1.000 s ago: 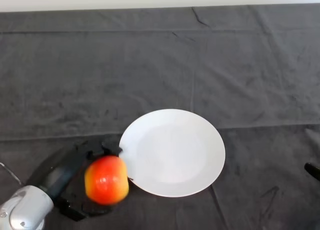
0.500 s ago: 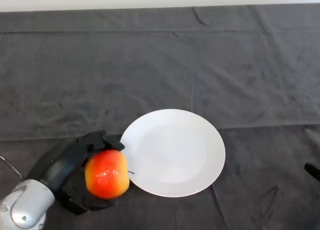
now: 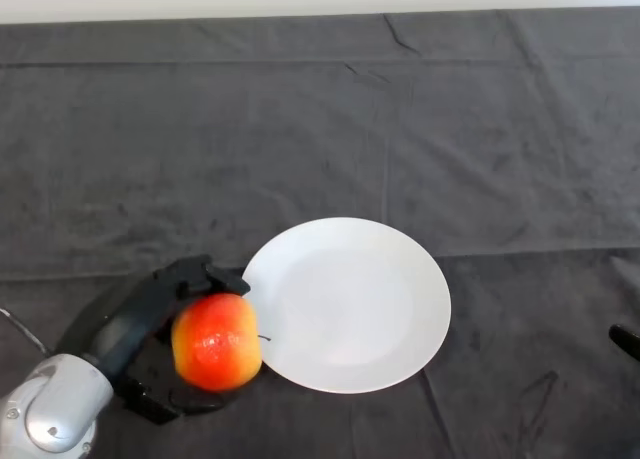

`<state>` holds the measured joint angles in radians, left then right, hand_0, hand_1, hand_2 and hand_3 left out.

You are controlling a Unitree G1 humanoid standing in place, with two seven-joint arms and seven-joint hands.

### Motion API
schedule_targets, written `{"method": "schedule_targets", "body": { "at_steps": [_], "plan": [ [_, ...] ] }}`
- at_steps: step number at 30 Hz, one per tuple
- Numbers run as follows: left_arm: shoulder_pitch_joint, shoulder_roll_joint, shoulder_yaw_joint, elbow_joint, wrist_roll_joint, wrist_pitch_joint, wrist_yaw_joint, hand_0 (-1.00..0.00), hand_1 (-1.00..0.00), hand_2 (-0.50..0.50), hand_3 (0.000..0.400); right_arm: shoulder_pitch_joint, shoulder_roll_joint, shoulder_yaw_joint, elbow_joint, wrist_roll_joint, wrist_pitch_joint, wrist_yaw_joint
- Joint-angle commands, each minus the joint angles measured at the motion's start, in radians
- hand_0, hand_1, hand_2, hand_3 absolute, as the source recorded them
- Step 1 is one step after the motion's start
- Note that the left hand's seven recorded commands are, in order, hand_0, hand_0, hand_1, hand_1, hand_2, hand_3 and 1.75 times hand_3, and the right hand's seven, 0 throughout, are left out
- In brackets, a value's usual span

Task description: Move the apple to the plate

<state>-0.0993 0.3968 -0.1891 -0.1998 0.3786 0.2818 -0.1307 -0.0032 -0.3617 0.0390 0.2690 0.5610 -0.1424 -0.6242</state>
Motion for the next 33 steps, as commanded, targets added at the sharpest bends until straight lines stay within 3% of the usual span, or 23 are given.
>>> {"method": "schedule_targets", "body": {
  "at_steps": [1,12,23,33],
  "plan": [
    [-0.069,-0.011,-0.024,-0.044,0.032,0.004,0.028,-1.00,-1.00,0.00,0.400,0.022,0.036,-0.0044,0.027,0.0157,0.040,0.0123],
    [-0.126,-0.060,-0.128,0.025,0.044,-0.017,0.166,-1.00,-1.00,0.00,0.400,0.022,0.036,-0.0043,0.027,0.0159,0.040,0.0122],
    [-0.188,-0.070,-0.227,0.097,0.039,-0.025,0.238,-1.00,-1.00,0.00,0.400,0.022,0.036,-0.0033,0.027,0.0167,0.039,0.0116],
    [-0.219,-0.071,-0.312,0.227,0.032,-0.084,0.300,-1.00,-1.00,0.00,0.400,0.022,0.035,-0.0019,0.028,0.0180,0.038,0.0106]
  ]
}}
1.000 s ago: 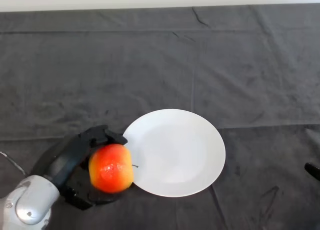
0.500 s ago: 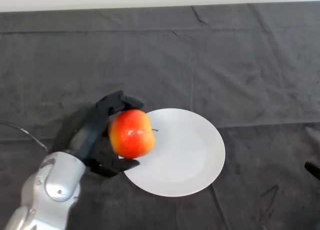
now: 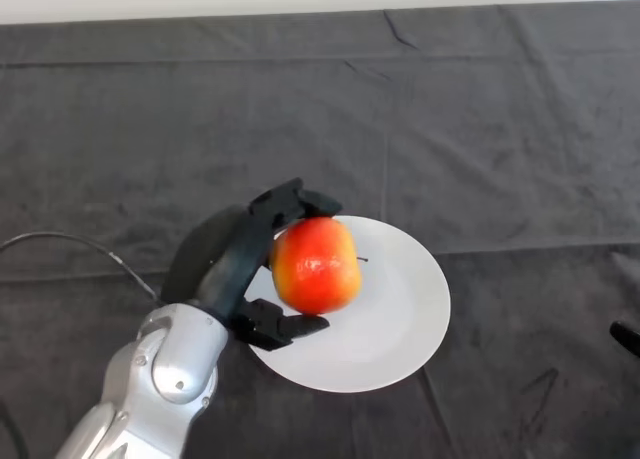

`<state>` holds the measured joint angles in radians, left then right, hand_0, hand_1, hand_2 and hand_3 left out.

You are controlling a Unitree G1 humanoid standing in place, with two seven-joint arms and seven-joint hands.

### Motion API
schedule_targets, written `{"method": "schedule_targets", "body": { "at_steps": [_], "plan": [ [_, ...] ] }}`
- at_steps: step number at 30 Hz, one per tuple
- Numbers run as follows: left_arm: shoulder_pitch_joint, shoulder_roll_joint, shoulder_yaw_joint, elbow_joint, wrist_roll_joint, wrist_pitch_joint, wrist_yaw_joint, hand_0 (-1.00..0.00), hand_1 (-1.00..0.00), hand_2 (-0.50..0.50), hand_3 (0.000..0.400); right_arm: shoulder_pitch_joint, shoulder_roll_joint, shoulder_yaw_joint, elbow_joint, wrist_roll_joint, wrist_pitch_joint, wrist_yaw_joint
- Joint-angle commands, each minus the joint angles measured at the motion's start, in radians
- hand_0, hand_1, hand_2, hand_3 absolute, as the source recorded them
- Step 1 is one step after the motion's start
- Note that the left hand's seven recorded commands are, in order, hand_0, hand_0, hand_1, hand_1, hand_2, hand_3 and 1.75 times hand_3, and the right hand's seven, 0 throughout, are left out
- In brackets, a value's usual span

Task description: Move the apple to the plate

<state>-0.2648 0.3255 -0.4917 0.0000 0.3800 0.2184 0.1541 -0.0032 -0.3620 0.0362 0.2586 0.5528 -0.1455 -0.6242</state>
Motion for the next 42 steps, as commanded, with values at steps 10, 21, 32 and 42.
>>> {"method": "schedule_targets", "body": {
  "at_steps": [10,21,32,42],
  "plan": [
    [-0.064,0.028,-0.057,0.074,0.040,-0.024,-0.018,-1.00,-1.00,0.00,0.400,0.022,0.034,0.0027,0.038,0.0278,0.040,0.0096],
    [-0.075,0.050,-0.083,0.071,0.075,0.002,-0.071,0.00,-0.15,0.07,0.060,0.022,0.033,0.0047,0.039,0.0295,0.039,0.0083],
    [-0.097,0.062,-0.030,0.007,0.069,0.037,-0.118,0.00,0.00,0.00,0.000,0.021,0.032,0.0059,0.039,0.0307,0.038,0.0075],
    [-0.116,0.094,0.106,-0.037,0.017,0.017,-0.122,0.00,0.00,0.00,0.000,0.022,0.032,0.0052,0.039,0.0301,0.038,0.0078]
  ]
}}
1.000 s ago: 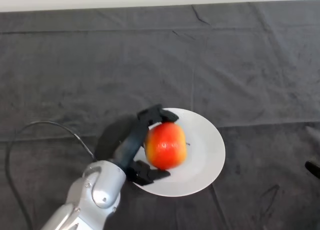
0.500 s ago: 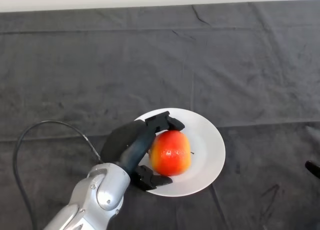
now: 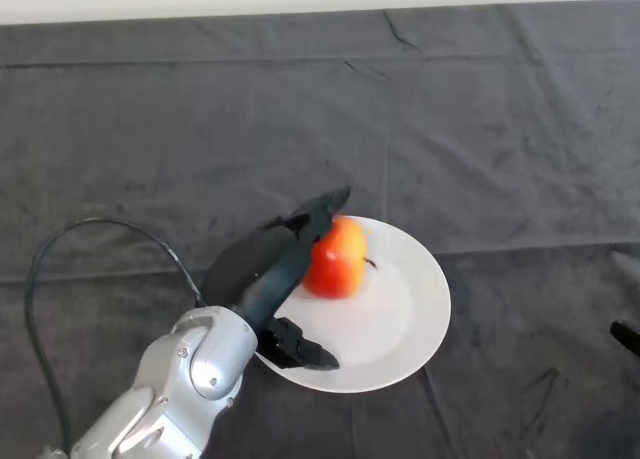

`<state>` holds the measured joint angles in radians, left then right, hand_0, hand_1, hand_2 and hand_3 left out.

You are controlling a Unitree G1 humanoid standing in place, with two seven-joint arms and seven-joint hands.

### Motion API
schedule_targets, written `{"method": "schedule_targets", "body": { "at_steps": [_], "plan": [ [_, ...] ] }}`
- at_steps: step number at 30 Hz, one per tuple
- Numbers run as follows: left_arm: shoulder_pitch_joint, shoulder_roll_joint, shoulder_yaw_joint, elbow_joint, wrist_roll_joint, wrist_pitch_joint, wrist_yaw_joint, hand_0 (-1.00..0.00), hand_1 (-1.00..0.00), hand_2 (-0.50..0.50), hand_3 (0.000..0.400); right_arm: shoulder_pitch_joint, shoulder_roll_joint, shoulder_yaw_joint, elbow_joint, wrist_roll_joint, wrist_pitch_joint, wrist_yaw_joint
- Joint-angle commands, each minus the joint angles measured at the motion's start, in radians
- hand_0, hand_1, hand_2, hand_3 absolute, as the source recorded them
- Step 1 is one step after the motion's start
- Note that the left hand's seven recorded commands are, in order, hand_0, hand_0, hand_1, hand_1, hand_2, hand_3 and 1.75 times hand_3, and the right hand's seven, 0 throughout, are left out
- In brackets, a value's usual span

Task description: Move the apple to the plate

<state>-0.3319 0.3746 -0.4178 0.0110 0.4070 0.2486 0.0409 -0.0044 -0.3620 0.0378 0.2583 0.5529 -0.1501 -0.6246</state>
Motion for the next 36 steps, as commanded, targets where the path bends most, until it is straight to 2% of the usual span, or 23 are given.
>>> {"method": "schedule_targets", "body": {
  "at_steps": [1,4,8,13,22,36],
  "plan": [
    [-0.051,0.051,0.050,-0.053,-0.017,-0.016,-0.010,0.00,0.00,0.00,0.000,0.023,0.032,0.0034,0.039,0.0298,0.043,0.0083],
    [-0.048,0.049,0.087,-0.060,-0.020,-0.022,0.011,0.00,0.00,0.00,0.000,0.023,0.033,0.0028,0.039,0.0293,0.043,0.0087],
    [-0.060,0.085,0.180,-0.067,-0.055,-0.041,0.004,0.00,0.00,0.00,0.000,0.023,0.033,0.0019,0.039,0.0284,0.044,0.0093],
    [-0.062,0.110,0.282,-0.067,-0.079,-0.058,0.023,0.00,0.00,0.00,0.000,0.023,0.034,0.0008,0.039,0.0273,0.045,0.0101],
    [-0.078,0.153,0.467,-0.070,-0.130,-0.059,0.046,0.00,0.00,0.00,0.000,0.023,0.035,-0.0007,0.038,0.0260,0.046,0.0110],
    [-0.082,0.263,0.788,-0.019,-0.233,-0.086,0.070,0.00,0.00,0.00,0.000,0.023,0.034,0.0003,0.039,0.0270,0.045,0.0103]
  ]
}}
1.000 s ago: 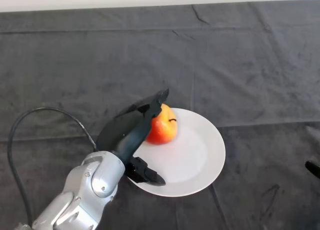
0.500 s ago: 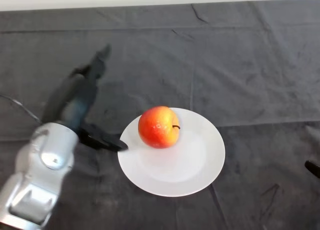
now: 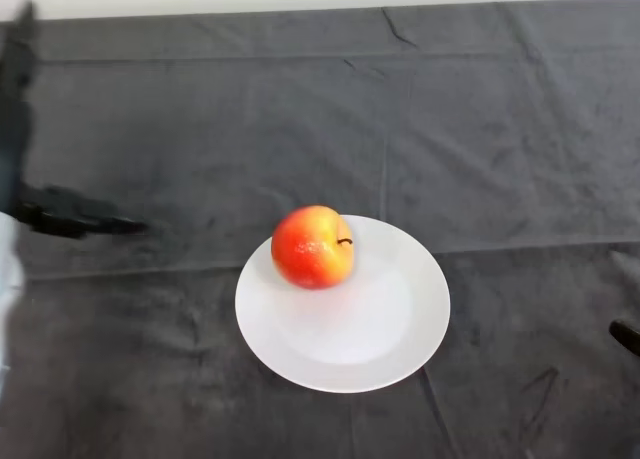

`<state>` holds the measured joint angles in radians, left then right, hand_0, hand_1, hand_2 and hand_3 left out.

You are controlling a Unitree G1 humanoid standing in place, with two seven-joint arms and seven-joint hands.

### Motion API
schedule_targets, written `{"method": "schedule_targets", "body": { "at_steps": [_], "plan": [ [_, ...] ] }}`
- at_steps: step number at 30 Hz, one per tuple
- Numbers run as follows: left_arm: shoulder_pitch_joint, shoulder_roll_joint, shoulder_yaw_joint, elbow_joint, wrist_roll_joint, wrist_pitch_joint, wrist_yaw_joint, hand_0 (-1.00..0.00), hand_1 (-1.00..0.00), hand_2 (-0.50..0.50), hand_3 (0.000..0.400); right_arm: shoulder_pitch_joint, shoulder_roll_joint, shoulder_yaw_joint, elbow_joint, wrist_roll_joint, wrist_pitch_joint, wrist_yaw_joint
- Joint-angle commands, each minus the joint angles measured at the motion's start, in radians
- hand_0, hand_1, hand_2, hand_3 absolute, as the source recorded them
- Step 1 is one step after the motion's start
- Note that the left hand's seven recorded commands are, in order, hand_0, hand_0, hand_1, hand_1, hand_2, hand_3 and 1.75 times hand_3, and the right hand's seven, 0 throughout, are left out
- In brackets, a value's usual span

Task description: Move the apple to the plate

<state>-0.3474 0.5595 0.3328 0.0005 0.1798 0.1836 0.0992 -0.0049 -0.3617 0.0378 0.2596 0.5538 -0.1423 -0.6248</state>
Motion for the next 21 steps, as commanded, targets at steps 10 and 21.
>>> {"method": "schedule_targets", "body": {
  "at_steps": [10,21],
  "plan": [
    [-0.038,0.172,0.260,0.136,-0.057,-0.117,0.049,0.00,0.00,0.00,0.000,0.020,0.030,-0.0047,0.044,0.0325,0.038,0.0146],
    [0.001,0.292,0.465,0.363,-0.092,-0.218,0.100,0.00,0.00,0.00,0.000,0.017,0.028,-0.0012,0.053,0.0395,0.031,0.0115]
  ]
}}
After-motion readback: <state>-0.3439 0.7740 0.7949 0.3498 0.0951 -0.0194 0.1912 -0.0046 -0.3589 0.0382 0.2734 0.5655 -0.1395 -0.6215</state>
